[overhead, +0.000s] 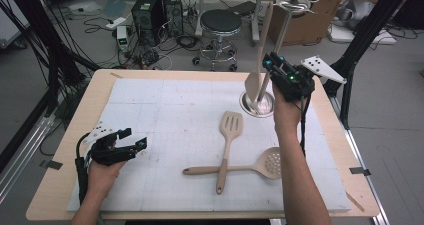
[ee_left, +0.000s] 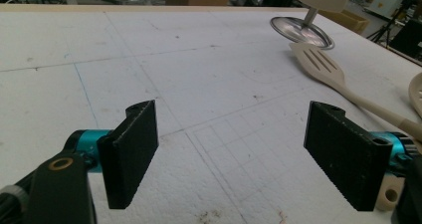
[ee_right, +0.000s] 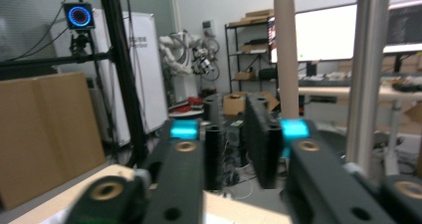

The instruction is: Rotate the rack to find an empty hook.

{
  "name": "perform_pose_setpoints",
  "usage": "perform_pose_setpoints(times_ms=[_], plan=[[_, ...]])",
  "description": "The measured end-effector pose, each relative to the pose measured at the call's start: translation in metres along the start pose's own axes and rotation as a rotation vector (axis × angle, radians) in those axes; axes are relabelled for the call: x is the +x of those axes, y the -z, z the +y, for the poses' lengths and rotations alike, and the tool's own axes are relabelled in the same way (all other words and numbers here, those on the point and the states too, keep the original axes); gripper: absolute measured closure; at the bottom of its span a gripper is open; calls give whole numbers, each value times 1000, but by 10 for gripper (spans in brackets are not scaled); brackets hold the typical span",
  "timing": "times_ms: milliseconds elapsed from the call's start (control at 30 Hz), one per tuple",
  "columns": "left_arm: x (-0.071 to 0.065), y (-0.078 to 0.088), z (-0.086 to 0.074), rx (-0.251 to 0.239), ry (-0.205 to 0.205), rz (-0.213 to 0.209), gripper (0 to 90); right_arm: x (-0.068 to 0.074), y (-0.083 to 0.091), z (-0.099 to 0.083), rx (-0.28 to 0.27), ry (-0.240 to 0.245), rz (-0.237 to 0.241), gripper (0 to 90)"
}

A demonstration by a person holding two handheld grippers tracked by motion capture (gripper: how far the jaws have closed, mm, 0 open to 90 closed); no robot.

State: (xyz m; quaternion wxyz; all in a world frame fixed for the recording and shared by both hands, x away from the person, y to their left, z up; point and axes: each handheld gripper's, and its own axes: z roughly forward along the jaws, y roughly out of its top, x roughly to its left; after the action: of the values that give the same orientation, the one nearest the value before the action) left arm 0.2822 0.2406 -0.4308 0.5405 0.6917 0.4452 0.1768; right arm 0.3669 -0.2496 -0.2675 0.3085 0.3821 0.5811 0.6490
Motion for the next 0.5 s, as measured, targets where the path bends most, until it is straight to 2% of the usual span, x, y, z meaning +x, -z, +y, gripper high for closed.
perform_pose_setpoints(times_ms=[33, 100, 133, 167, 200, 267, 400, 433, 500], plan=[[0, 0, 0, 1, -2, 1, 220, 0, 0, 0, 0, 0, 0, 717], [0, -1, 0, 2, 3, 0, 220, 3, 1, -6, 23, -16, 29, 611], [1, -1, 0, 2, 1, 0, 220, 3, 1, -6, 23, -16, 29, 611], [0, -1, 0, 1, 1, 2, 220, 4, 0, -10, 68, -29, 55, 602], [0, -1, 0, 1, 1, 1, 220, 4, 0, -10, 68, -29, 55, 602], [0, -2, 0, 3, 1, 0, 220, 5, -1, -16, 95, -42, 84, 566], [1, -2, 0, 8, -3, -2, 219, 10, -4, -28, 160, -42, 114, 522], [1, -2, 0, 9, -3, -3, 220, 11, -4, -35, 180, -58, 126, 506], [0, -2, 0, 4, 3, -2, 220, 12, -4, -38, 184, -68, 129, 505]])
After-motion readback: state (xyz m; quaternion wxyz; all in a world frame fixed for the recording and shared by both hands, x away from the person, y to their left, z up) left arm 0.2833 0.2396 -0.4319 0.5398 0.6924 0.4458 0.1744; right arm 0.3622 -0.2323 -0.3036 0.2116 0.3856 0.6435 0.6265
